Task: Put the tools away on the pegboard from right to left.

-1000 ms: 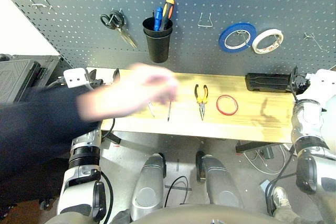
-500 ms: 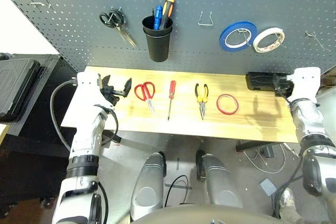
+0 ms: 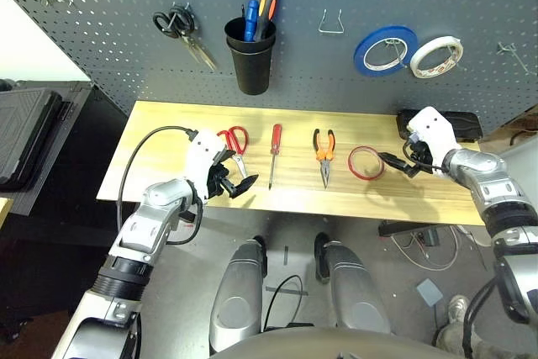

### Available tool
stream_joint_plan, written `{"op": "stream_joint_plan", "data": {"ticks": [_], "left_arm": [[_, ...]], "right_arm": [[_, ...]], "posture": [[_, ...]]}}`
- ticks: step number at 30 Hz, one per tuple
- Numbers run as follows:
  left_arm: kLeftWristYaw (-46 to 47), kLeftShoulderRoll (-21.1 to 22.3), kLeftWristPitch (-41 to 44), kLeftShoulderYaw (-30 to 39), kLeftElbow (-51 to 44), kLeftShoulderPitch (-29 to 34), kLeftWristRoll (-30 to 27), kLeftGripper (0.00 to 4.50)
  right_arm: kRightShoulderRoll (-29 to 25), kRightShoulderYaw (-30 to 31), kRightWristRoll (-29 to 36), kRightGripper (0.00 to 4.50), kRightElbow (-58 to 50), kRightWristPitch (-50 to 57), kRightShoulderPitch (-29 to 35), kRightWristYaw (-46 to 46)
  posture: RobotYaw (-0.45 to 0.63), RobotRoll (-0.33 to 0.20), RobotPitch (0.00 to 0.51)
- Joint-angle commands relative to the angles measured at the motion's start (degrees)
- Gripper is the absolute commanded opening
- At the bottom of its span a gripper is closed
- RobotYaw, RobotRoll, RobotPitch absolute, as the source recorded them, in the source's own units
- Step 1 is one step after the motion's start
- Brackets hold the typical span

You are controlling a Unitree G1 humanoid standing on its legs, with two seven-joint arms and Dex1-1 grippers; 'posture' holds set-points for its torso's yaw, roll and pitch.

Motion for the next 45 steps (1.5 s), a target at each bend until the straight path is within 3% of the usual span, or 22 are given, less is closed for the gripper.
{"op": "stream_joint_plan", "data": {"ticks": [1,8,17,21,30,31,40,45], "left_arm": [[-1.47,0.98,1.05,-1.23,-1.94,0.32,1.03,4.48],[-1.93,0.95,2.79,-0.14,-6.08,1.79,-0.5,4.48],[-1.61,-0.03,5.28,1.19,-10.66,3.54,-2.24,4.48],[-1.51,0.56,5.64,1.17,-12.23,4.42,-2.17,4.5],[-2.44,-0.38,5.79,1.78,-17.12,4.8,-5.48,4.5],[-2.67,-0.56,5.7,1.81,-18.23,4.48,-6.16,4.5],[-4.05,-3.23,5.19,-0.01,-27.18,-0.14,-10.71,4.5],[-3.05,-5.36,5.45,-0.2,-28.58,-3.98,-11.92,4.5]], "right_arm": [[-0.57,3.7,-2.42,4.5,0.11,1.88,0.32,4.24],[2.38,7.35,-5.35,4.5,4.6,3.28,-2.19,4.55],[8.03,12.29,-12.54,4.5,19.14,0.87,-9.02,-0.77],[8.46,12.88,-14.47,3.54,22.04,-0.54,-10.27,-3.92],[5.07,7.27,-11.19,0.23,18.22,-5.37,-7.69,-8.36],[4.31,6.31,-10.72,0.03,16.84,-6.29,-6.53,-9.49],[1.21,-7.38,-4.43,0.03,4.06,-21.63,6.59,-28.0],[-0.47,-10.55,-6.16,0.03,2.98,-27.68,10.45,-38.05]], "posture": [[0.17,0.0,0.29],[0.19,0.0,0.309],[0.23,0.0,0.327],[0.24,0.0,0.33],[0.23,0.0,0.319],[0.23,0.0,0.317],[0.2,0.0,0.306],[0.18,0.0,0.298]]}}
